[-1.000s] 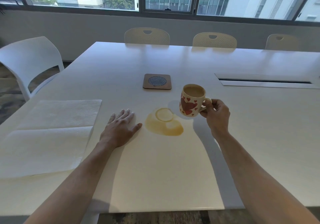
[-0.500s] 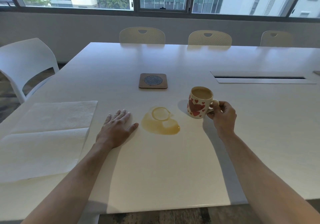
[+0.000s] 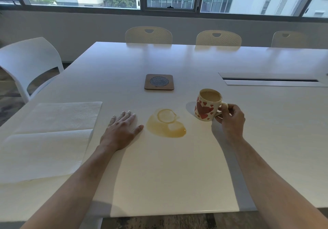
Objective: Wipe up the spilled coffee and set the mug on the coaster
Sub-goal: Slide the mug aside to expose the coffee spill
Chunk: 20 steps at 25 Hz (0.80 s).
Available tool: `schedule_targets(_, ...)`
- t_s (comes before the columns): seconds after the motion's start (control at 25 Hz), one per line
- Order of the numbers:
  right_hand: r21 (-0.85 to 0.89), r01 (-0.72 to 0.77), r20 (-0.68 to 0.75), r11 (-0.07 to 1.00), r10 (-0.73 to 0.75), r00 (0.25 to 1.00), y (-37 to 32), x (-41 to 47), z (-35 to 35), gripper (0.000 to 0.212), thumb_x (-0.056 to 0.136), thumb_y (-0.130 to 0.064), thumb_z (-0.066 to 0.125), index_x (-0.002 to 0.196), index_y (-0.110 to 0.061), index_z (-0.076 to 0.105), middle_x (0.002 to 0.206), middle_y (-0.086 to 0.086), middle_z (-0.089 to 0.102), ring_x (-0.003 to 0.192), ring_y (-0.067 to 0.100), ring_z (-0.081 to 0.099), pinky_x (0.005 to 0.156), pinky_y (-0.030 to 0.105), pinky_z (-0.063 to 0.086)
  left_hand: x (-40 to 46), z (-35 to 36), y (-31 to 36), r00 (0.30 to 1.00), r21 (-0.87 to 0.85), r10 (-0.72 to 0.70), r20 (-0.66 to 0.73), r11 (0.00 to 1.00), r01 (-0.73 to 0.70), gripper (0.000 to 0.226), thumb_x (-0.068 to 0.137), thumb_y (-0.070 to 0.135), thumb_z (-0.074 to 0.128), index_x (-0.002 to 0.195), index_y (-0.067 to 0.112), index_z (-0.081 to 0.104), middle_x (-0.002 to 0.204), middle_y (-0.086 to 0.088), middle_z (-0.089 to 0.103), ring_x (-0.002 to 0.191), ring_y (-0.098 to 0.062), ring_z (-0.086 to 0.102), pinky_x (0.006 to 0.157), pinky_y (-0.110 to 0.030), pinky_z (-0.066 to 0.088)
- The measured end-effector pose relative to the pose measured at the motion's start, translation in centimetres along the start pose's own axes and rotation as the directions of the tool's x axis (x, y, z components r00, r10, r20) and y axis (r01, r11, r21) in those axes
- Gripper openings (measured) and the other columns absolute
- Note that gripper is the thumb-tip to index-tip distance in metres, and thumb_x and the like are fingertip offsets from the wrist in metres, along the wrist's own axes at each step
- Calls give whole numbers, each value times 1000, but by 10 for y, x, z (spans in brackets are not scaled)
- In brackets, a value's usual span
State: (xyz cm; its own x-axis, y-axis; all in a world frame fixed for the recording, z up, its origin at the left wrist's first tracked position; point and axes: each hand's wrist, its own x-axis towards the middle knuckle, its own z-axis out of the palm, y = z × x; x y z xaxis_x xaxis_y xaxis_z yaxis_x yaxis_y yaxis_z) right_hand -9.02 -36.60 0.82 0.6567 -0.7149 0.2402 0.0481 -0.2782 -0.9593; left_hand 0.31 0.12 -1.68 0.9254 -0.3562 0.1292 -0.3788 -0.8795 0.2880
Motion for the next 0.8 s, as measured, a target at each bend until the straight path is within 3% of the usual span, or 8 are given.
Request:
schedule_targets(0.12,-24,16,38,1000,-15,999,1,-4,-4,27,96,-30,61,108,-6,61,102,11,70,88,24,72,74,41,62,0,-1,-1,1000,-2,-1,7,1000,1,74,90,68,34,150,25,31,161,5,22,149,-9,10,122,-37,4)
schedule_targets(0.2,-87,5,39,996,-2,999,2,-8,-5,29,94,-29,65,114,-10,59,107,5,70,88,13,70,72,31,60,-1,-2,0,1000,-2,-5,8,1000,5,74,90,69,34,150,25,31,161,5,23,149,-9,10,122,-37,4)
schedule_targets(0.28,-207,-20,30,978,27,999,2,-13,-3,30,89,-31,70,113,-16,58,102,-2,69,81,2,64,67,18,48,-2,-2,1,1000,-8,-5,0,1000,5,74,90,68,35,150,25,32,161,4,24,149,-9,11,122,-36,5)
schedule_targets(0.48,-303,-138,-40,943,132,990,1,-35,5,33,82,-37,71,105,-21,53,87,-8,66,85,18,66,74,30,48,-3,-1,3,1000,-21,3,-22,1000,-3,69,92,63,39,147,23,38,159,2,29,148,-10,17,121,-35,8)
schedule_targets(0.64,-402,31,57,915,-9,998,4,-61,15,16,84,-36,63,98,-30,57,87,-8,68,82,14,65,80,33,53,-7,-2,4,994,-74,29,-108,997,-38,54,92,50,52,136,17,54,148,-3,47,142,-16,34,119,-35,18)
schedule_targets(0.8,-518,270,291,812,-129,948,9,-75,25,19,84,-38,54,99,-29,61,91,-11,69,86,15,63,74,32,49,-18,-14,7,959,-58,84,-272,993,-104,33,90,34,62,117,17,69,130,-3,63,128,-21,52,113,-36,29)
